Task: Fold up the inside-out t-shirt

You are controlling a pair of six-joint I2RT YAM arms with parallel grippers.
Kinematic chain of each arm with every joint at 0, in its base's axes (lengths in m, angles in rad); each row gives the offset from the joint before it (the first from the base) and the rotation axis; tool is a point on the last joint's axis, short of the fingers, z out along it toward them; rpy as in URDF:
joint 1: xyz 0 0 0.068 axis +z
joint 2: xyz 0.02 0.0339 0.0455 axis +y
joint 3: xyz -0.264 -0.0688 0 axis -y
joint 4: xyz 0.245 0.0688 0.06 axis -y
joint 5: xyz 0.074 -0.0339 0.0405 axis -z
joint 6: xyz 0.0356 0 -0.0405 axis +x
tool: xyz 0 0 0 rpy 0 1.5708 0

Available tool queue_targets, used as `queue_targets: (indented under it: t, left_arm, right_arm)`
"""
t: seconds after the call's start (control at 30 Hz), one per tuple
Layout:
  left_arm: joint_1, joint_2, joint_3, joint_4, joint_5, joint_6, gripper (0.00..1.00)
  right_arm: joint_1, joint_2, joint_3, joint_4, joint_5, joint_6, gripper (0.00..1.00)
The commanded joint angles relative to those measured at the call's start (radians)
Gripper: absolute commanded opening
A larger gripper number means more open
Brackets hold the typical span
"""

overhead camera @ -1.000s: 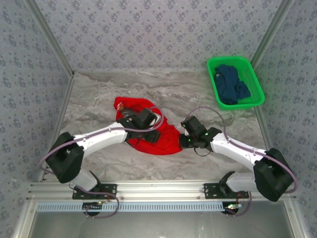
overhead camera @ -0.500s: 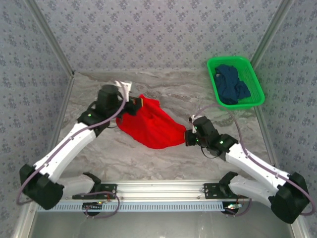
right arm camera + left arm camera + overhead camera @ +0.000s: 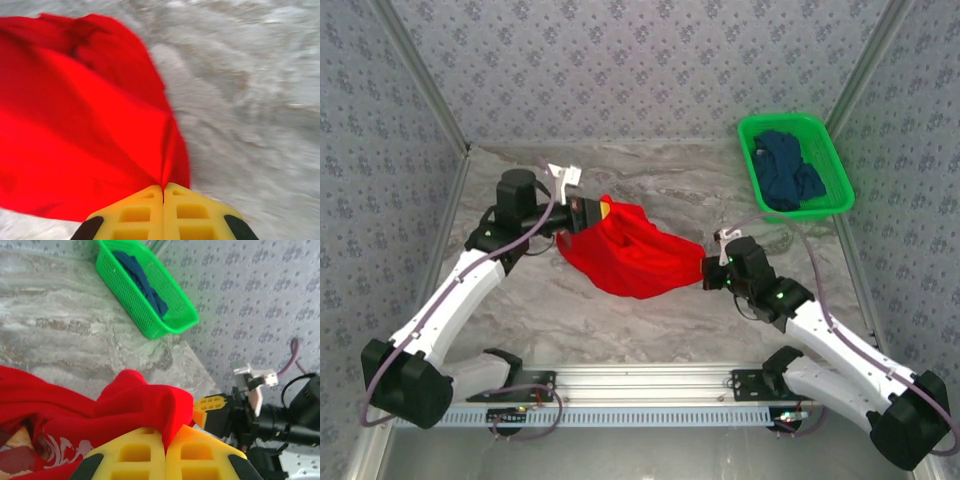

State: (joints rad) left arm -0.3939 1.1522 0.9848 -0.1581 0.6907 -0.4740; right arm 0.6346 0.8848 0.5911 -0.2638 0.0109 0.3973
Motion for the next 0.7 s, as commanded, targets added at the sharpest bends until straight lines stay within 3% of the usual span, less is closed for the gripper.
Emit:
queue_targets:
  t: [0.0,0.1,0.13,0.2,0.3,0.4,0.47,0.57,0.67]
  left_arm:
    - [-0.017,-0.031,-0.129,-0.114,-0.057,0.064,0.00]
    - [-0.014,-0.112,-0.269,-0.245,-0.249,0.050,0.04]
    - [-0.011,-0.155,-0.313,-0.278,-0.311,0.032,0.10]
    - [-0.008,-0.239,-0.368,-0.325,-0.405,-0.003,0.34]
    - [-0.009,-0.340,-0.393,-0.365,-0.481,-0.033,0.57]
    - [-0.048,-0.369,-0.376,-0.347,-0.496,-0.041,0.68]
    - [-0.124,-0.340,-0.355,-0.326,-0.522,-0.031,0.71]
    - [-0.272,-0.240,-0.307,-0.307,-0.605,0.001,0.73]
    - [-0.370,-0.108,-0.244,-0.316,-0.679,0.031,0.74]
  right_arm:
    - [0.105,0.086,-0.056,0.139,-0.296,-0.046,0.00]
    - [0.296,0.201,-0.054,0.196,-0.340,-0.080,0.00]
    - [0.337,0.256,-0.041,0.208,-0.360,-0.085,0.01]
    - [0.390,0.351,-0.009,0.220,-0.395,-0.099,0.05]
    - [0.424,0.444,0.040,0.211,-0.421,-0.135,0.13]
    - [0.407,0.426,0.044,0.206,-0.440,-0.132,0.26]
    - [0.366,0.374,0.035,0.212,-0.443,-0.122,0.34]
    - [0.268,0.260,0.007,0.242,-0.452,-0.085,0.41]
    - [0.155,0.185,-0.016,0.268,-0.379,-0.018,0.46]
